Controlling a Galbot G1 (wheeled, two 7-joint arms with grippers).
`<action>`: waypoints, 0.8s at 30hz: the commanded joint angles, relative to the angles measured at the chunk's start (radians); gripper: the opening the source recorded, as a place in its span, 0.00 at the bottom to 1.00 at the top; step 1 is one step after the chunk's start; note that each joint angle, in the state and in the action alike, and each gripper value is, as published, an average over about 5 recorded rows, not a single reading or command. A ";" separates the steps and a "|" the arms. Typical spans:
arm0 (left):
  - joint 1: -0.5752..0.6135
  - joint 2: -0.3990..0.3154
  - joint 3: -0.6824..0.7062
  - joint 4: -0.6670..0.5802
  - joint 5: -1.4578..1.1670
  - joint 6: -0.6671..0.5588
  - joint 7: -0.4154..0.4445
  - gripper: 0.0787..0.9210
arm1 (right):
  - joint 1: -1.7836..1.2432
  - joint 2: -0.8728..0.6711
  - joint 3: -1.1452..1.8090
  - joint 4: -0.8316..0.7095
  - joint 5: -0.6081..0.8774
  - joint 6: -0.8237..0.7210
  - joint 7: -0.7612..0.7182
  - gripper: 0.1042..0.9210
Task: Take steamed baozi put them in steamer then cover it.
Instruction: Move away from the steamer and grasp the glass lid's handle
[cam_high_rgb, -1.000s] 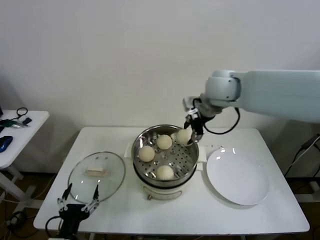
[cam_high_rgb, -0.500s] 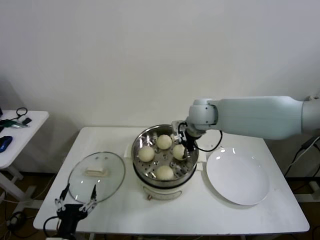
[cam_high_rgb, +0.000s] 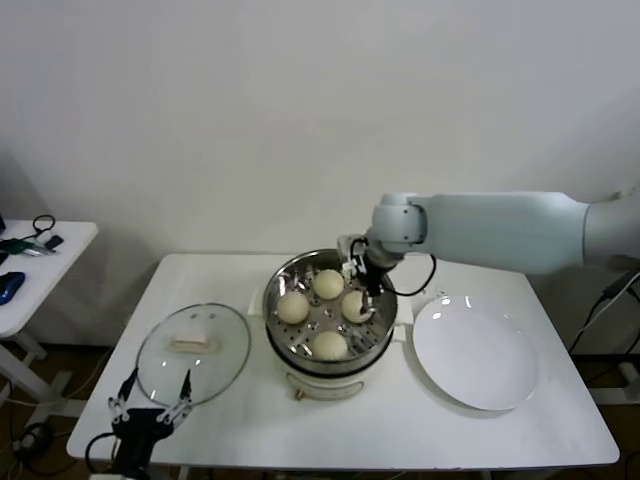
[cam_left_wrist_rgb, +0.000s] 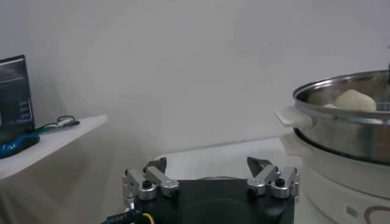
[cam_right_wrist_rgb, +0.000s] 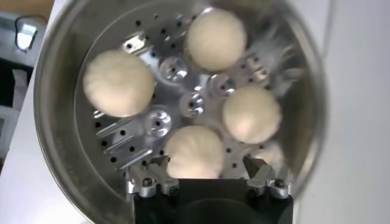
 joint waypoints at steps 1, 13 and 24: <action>0.001 -0.001 -0.001 0.001 -0.001 0.003 0.000 0.88 | 0.098 -0.154 0.174 -0.027 0.187 0.019 0.001 0.88; -0.039 0.026 0.006 0.009 -0.039 0.026 -0.008 0.88 | -0.737 -0.620 1.112 0.129 0.171 0.086 0.633 0.88; -0.129 0.072 0.008 0.066 -0.034 0.028 -0.005 0.88 | -2.090 -0.471 2.277 0.289 -0.072 0.489 0.669 0.88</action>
